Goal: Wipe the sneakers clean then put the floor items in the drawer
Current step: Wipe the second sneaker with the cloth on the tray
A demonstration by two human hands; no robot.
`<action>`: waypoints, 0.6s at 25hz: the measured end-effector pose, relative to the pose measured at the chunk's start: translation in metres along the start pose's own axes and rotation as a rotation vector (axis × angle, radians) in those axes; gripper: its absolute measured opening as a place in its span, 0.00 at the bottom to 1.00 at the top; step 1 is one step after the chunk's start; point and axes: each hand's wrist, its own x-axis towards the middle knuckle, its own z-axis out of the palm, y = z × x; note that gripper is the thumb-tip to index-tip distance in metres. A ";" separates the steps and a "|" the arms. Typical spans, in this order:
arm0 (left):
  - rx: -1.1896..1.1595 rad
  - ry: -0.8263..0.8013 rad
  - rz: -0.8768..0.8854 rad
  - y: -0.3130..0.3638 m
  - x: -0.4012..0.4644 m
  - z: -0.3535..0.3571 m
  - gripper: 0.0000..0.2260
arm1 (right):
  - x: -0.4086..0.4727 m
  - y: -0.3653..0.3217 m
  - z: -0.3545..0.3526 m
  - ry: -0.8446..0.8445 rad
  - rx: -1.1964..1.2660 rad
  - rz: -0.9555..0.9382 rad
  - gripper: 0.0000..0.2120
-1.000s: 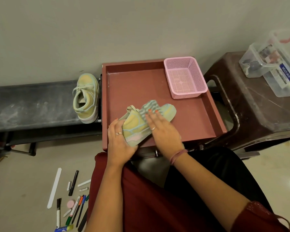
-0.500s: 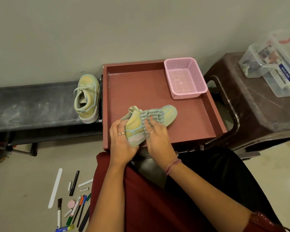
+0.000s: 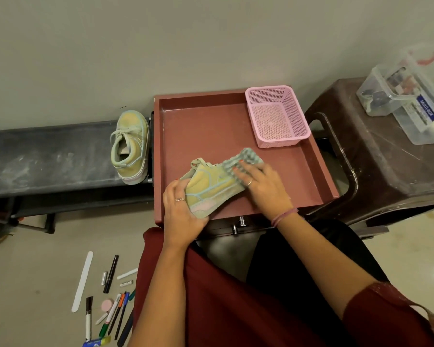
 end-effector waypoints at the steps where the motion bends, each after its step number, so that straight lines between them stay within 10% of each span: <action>1: 0.005 0.002 0.012 0.001 0.000 0.000 0.38 | 0.006 0.012 -0.007 -0.012 -0.023 0.112 0.20; 7: 0.021 0.023 0.053 0.000 0.000 0.006 0.35 | 0.009 -0.053 -0.004 -0.090 0.191 0.524 0.20; 12: -0.032 0.022 0.035 -0.003 0.002 0.010 0.22 | -0.024 -0.124 -0.002 0.081 0.328 0.025 0.20; 15: -0.003 0.023 0.045 0.000 0.004 0.008 0.33 | -0.014 -0.061 0.003 0.122 0.037 -0.104 0.17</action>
